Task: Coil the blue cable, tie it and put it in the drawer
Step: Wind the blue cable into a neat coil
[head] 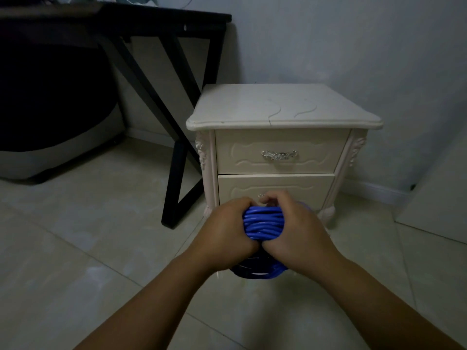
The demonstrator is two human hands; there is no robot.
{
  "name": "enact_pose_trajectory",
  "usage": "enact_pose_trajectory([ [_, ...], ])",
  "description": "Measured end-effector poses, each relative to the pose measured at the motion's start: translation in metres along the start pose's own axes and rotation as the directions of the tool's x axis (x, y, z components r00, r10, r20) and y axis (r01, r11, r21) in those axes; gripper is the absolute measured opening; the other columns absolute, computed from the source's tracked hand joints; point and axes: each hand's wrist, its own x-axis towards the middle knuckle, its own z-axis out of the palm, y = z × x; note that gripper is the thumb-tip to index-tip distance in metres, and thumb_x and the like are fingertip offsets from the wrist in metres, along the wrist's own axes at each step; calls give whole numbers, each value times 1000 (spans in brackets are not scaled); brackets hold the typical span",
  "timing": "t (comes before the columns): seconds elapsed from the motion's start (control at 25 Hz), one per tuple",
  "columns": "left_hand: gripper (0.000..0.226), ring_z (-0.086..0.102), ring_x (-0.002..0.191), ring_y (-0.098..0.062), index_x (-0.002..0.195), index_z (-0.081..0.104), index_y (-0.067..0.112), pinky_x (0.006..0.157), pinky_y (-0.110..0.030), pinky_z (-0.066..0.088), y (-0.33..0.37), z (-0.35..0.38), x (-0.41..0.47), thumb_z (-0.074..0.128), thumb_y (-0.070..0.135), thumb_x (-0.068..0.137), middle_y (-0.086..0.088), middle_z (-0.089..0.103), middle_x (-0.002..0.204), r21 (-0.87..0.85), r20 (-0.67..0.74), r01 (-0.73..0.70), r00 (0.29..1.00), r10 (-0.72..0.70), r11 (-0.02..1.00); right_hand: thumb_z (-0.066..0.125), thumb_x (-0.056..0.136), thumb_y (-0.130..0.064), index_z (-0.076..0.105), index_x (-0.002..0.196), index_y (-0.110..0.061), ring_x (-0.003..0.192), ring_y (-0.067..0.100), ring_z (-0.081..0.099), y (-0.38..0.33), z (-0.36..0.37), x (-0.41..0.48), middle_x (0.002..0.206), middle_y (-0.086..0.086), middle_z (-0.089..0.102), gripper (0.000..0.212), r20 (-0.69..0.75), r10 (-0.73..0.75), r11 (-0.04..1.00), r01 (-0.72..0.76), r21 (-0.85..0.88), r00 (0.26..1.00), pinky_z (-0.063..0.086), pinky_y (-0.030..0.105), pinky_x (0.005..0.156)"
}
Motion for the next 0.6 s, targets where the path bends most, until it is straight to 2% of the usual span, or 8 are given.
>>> enact_pose_trajectory([
  [0.08, 37, 62, 70, -3, 93, 61, 26, 61, -16, 52, 3, -7, 1, 75, 5, 66, 6, 65, 79, -122, -37, 66, 997, -71, 990, 77, 66, -16, 47, 105, -42, 84, 0, 63, 1, -10, 3, 98, -15, 62, 56, 3, 71, 985, -71, 157, 997, 54, 18, 68],
  [0.16, 42, 64, 67, -7, 95, 61, 24, 62, -24, 55, 5, -13, 1, 72, -4, 65, 3, 66, 79, -293, -62, 153, 982, -178, 944, 78, 69, -9, 51, 101, -41, 82, -2, 66, 8, -16, 7, 97, -12, 66, 53, 16, 151, 919, -146, 366, 988, 54, 15, 65],
  [0.24, 40, 63, 68, -19, 96, 61, 18, 64, -31, 54, 3, -17, 4, 68, -8, 66, -2, 63, 77, -507, -92, 204, 953, -288, 837, 79, 71, -4, 56, 109, -38, 87, 6, 69, 13, -11, 9, 100, -4, 70, 56, 83, 247, 731, -242, 638, 966, 56, 23, 72],
  [0.32, 32, 56, 66, -25, 89, 57, 7, 64, -37, 48, -3, -17, 8, 63, -5, 60, -7, 54, 72, -743, -95, 191, 919, -383, 642, 81, 63, -3, 57, 120, -26, 93, 21, 71, 14, 6, 9, 102, 4, 71, 66, 143, 302, 455, -274, 847, 942, 57, 39, 83],
  [0.36, 31, 54, 64, -23, 86, 54, 5, 61, -35, 47, -5, -14, 10, 59, -4, 56, -7, 50, 69, -828, -75, 178, 905, -419, 531, 82, 58, -3, 56, 123, -22, 93, 25, 70, 12, 15, 8, 102, 8, 70, 73, 149, 324, 349, -264, 899, 934, 56, 44, 86],
  [0.44, 29, 53, 59, -18, 82, 52, 6, 56, -31, 47, -5, -5, 11, 55, -5, 56, -5, 46, 66, -920, -12, 177, 880, -475, 351, 78, 56, -7, 57, 123, -20, 92, 28, 69, 9, 25, 8, 98, 11, 69, 71, 130, 373, 220, -224, 949, 919, 53, 47, 87],
  [0.52, 21, 54, 60, -19, 79, 54, 6, 58, -31, 49, -4, 8, 7, 52, -10, 66, -5, 47, 65, -950, 61, 207, 858, -511, 233, 74, 62, -3, 58, 121, -18, 90, 32, 67, 10, 27, 8, 94, 12, 68, 63, 114, 413, 180, -204, 962, 904, 53, 50, 86],
  [0.6, 20, 57, 64, -22, 75, 59, 7, 66, -35, 50, -5, 15, 4, 52, -12, 75, -7, 52, 68, -949, 126, 255, 845, -520, 184, 70, 71, 4, 59, 120, -15, 86, 37, 65, 14, 27, 9, 92, 18, 64, 53, 107, 466, 225, -235, 946, 878, 53, 51, 83],
])
